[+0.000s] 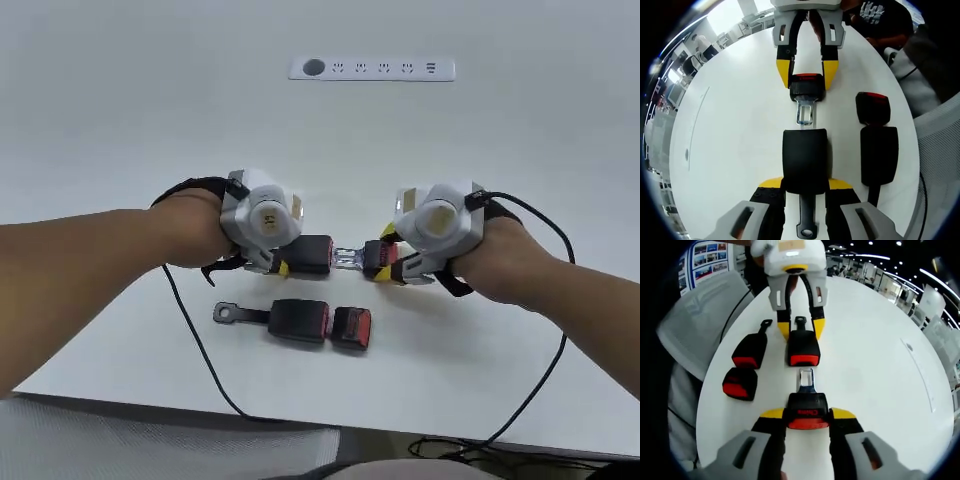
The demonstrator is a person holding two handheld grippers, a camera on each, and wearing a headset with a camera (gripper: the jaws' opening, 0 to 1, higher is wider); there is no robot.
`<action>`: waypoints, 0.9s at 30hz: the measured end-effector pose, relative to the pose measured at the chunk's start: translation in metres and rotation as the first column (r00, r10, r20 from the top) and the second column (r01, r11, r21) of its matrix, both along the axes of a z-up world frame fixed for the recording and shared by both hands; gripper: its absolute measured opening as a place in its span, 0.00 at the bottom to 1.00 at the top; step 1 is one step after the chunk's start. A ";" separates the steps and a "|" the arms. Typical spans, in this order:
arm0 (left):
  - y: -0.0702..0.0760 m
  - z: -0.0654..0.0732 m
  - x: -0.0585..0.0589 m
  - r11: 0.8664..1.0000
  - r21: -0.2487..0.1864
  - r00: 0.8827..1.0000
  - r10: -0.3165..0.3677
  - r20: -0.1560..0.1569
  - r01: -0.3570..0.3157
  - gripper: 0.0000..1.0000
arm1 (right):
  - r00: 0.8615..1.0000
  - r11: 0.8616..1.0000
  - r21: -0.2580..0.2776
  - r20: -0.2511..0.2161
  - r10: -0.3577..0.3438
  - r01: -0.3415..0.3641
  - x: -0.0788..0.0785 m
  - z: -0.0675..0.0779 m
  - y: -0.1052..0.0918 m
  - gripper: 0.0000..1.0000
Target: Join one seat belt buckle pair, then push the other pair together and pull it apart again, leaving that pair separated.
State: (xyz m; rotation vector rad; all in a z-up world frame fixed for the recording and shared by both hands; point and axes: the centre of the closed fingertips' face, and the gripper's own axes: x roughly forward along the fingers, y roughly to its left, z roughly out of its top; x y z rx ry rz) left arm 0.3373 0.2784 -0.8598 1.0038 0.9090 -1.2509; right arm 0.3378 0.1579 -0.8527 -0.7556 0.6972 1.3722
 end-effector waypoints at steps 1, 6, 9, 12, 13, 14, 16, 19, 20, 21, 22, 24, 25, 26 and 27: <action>0.000 0.000 0.000 1.000 0.002 1.000 0.000 0.000 0.000 0.30 | 1.000 1.000 0.000 0.000 0.001 -0.001 0.000 -0.001 -0.004 0.33; -0.001 0.001 -0.001 1.000 0.007 1.000 -0.003 -0.003 0.003 0.30 | 1.000 1.000 -0.012 0.001 -0.017 0.017 0.000 -0.002 -0.026 0.33; -0.001 0.002 -0.001 1.000 0.008 1.000 0.002 -0.004 -0.002 0.30 | 0.999 0.999 -0.030 0.002 -0.038 0.038 0.000 -0.003 -0.040 0.34; -0.002 0.003 -0.003 1.000 0.011 1.000 -0.001 -0.004 0.001 0.30 | 0.999 0.998 -0.046 0.012 -0.052 0.052 0.001 -0.003 -0.056 0.34; -0.003 0.003 -0.003 1.000 0.012 1.000 -0.005 -0.004 0.005 0.30 | 0.998 0.997 -0.049 0.013 -0.053 0.054 0.001 -0.003 -0.059 0.34; -0.003 0.004 -0.004 1.000 0.013 1.000 -0.006 -0.004 0.006 0.30 | 0.998 0.997 -0.055 0.016 -0.058 0.059 0.001 -0.004 -0.064 0.34; -0.004 0.004 -0.004 1.000 0.013 1.000 -0.009 -0.004 0.009 0.30 | 0.998 0.996 -0.066 0.019 -0.063 0.064 0.000 -0.004 -0.073 0.34; -0.004 0.004 -0.003 1.000 0.008 1.000 0.004 -0.004 -0.004 0.30 | 0.999 0.992 -0.123 0.022 -0.035 0.038 -0.003 -0.011 -0.090 0.36; -0.004 0.004 -0.003 1.000 0.008 1.000 0.006 -0.003 -0.006 0.30 | 0.999 0.994 -0.098 0.018 -0.043 0.045 -0.004 -0.010 -0.090 0.36; -0.004 0.004 -0.003 1.000 0.009 1.000 0.002 0.001 -0.002 0.30 | 0.999 0.993 -0.112 0.007 -0.047 0.048 -0.004 -0.010 -0.094 0.36; -0.004 0.004 -0.003 1.000 0.012 1.000 0.004 0.002 -0.004 0.30 | 0.999 0.992 -0.110 0.006 -0.053 0.053 -0.003 -0.009 -0.096 0.36; -0.004 0.004 -0.003 1.000 0.015 1.000 0.001 0.004 -0.002 0.30 | 0.997 0.991 -0.114 0.000 -0.072 0.072 -0.002 -0.010 -0.100 0.36; -0.004 0.004 -0.003 1.000 0.016 1.000 0.003 0.003 -0.003 0.30 | 0.997 0.990 -0.114 -0.001 -0.081 0.081 -0.003 -0.008 -0.101 0.36; -0.003 0.004 -0.003 1.000 0.016 1.000 0.004 0.003 -0.004 0.30 | 0.996 0.989 -0.114 -0.005 -0.090 0.089 -0.003 -0.007 -0.102 0.36; -0.003 0.004 -0.002 1.000 0.017 1.000 0.003 0.003 -0.003 0.30 | 0.994 0.987 -0.115 -0.014 -0.111 0.108 -0.004 -0.007 -0.104 0.37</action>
